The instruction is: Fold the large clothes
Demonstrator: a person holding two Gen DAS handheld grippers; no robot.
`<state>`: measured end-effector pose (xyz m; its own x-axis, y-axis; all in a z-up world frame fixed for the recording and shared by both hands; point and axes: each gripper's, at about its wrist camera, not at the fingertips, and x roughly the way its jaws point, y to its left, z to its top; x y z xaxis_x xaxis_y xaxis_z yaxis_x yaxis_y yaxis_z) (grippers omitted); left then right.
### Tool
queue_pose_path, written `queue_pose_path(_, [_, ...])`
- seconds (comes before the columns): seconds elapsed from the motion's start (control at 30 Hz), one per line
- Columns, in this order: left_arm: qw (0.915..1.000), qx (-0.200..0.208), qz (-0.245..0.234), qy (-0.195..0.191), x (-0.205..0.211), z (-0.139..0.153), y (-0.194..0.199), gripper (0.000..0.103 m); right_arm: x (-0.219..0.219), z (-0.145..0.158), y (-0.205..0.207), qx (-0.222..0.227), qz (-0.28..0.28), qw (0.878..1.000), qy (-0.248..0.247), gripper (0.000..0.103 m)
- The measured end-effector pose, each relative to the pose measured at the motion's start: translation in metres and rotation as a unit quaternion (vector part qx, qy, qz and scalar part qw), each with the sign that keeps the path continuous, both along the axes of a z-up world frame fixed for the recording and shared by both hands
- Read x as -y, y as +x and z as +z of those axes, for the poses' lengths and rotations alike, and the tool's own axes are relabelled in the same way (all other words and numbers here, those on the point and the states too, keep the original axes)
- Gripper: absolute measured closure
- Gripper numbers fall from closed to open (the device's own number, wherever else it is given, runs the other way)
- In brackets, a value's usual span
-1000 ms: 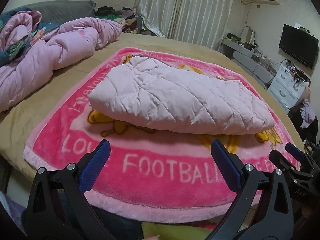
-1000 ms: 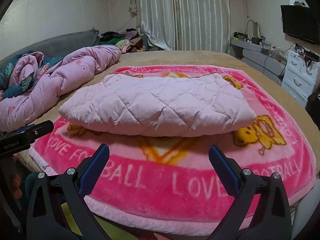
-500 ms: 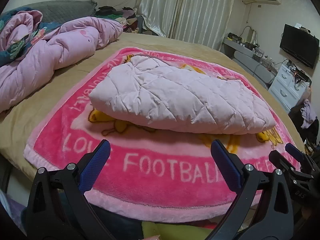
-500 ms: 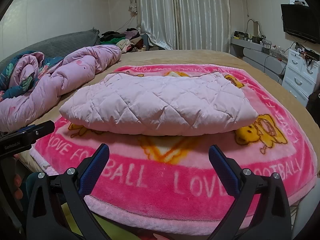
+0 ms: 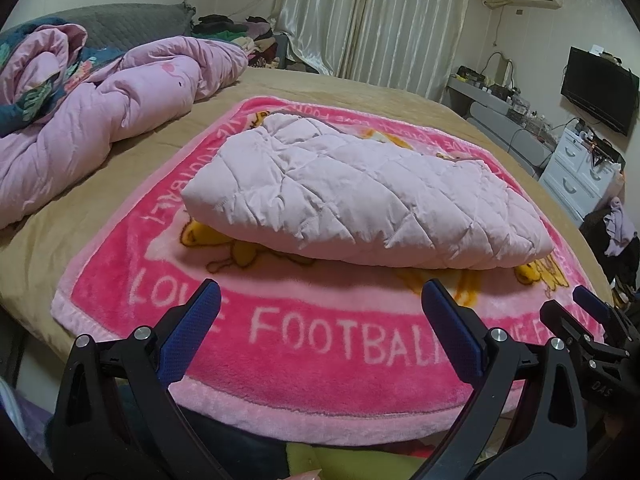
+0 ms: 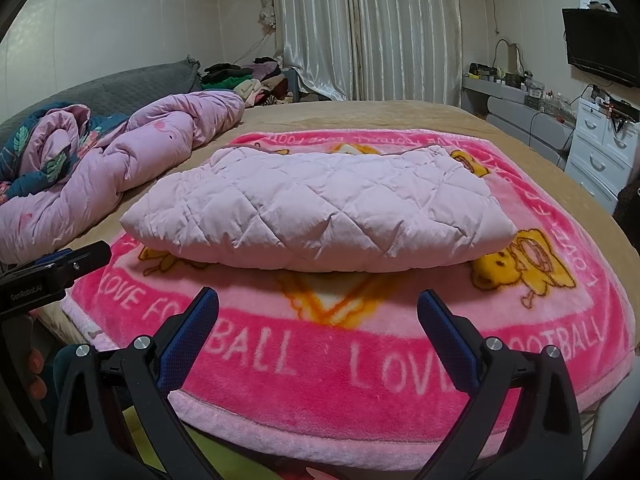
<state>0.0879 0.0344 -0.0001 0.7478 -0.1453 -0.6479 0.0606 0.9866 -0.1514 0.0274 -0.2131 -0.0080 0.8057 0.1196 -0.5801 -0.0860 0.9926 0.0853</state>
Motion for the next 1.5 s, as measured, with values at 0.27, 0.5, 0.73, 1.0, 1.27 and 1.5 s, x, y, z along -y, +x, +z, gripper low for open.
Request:
queue_pose_path(0.27, [1.0000,0.000,-0.001,-0.002,-0.0003,0.0004,-0.0001,0.009,0.0003,-0.0003,0.0002,-0.001,0.001,1.000,0.000,0.004])
queue_pose_path(0.5, [1.0000,0.002,0.001,-0.002,-0.0013,0.0011,-0.0008,0.009,-0.0020,0.0024,-0.0008,0.004,0.000,1.000,-0.001,0.004])
queue_pose_path(0.73, [1.0000,0.002,0.001,-0.002,-0.0016,0.0019,-0.0012,0.009,-0.0020,0.0028,-0.0010,0.004,0.000,1.000,-0.001,0.004])
queue_pose_path(1.0, [1.0000,0.004,0.001,0.000,-0.0024,0.0029,-0.0017,0.009,-0.0033,0.0043,-0.0011,0.004,0.001,1.000,-0.001,0.004])
queue_pose_path(1.27, [1.0000,0.008,0.002,0.005,-0.0020,0.0057,-0.0023,0.009,-0.0042,0.0043,-0.0009,0.002,0.003,1.000,-0.002,0.004])
queue_pose_path(1.5, [1.0000,0.007,0.001,0.004,-0.0023,0.0077,-0.0023,0.009,-0.0047,0.0044,-0.0007,0.001,0.003,1.000,-0.001,0.004])
